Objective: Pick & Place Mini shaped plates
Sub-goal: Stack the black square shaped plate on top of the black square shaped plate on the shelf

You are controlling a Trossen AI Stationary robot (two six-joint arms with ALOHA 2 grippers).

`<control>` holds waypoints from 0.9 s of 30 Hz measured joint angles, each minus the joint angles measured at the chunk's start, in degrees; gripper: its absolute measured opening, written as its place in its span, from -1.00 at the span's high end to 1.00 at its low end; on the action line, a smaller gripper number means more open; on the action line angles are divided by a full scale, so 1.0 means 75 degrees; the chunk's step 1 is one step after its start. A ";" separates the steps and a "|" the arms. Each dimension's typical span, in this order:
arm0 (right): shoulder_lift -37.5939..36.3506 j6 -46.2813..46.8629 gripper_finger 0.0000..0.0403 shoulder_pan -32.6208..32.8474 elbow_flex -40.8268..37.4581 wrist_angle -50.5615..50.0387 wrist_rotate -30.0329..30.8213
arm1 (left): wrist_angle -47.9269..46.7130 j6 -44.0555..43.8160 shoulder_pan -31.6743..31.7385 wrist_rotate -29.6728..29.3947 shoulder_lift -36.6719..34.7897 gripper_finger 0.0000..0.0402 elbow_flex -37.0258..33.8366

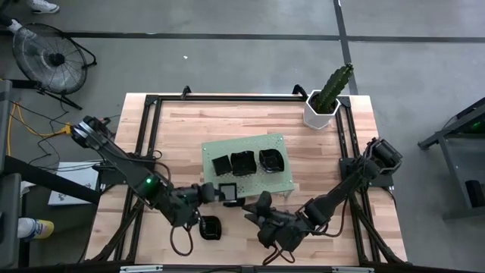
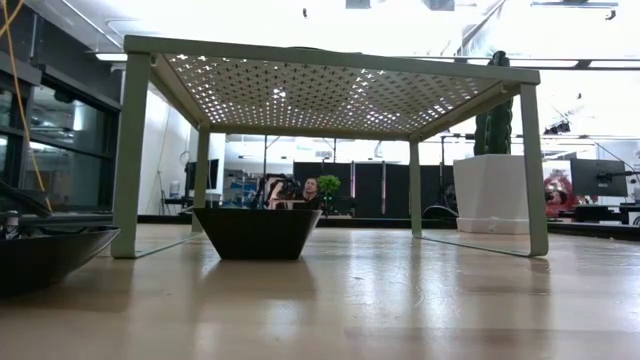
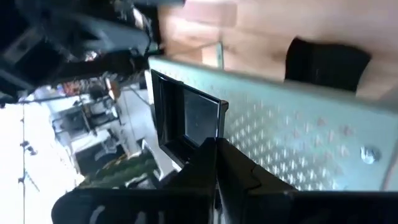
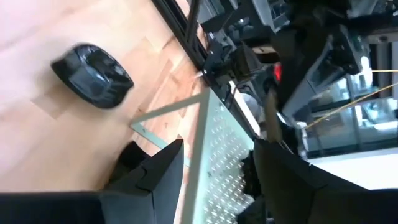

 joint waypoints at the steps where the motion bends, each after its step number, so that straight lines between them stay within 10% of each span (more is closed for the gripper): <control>1: 0.0000 0.0085 0.06 -0.0003 0.0000 0.0013 -0.0083 | -0.0108 -0.0002 0.0019 -0.0070 -0.0057 1.00 0.0002; 27: 0.0000 0.0244 0.10 -0.0017 0.0000 0.0211 -0.0487 | -0.2574 -0.2346 0.1191 -0.0502 -0.0106 1.00 0.0002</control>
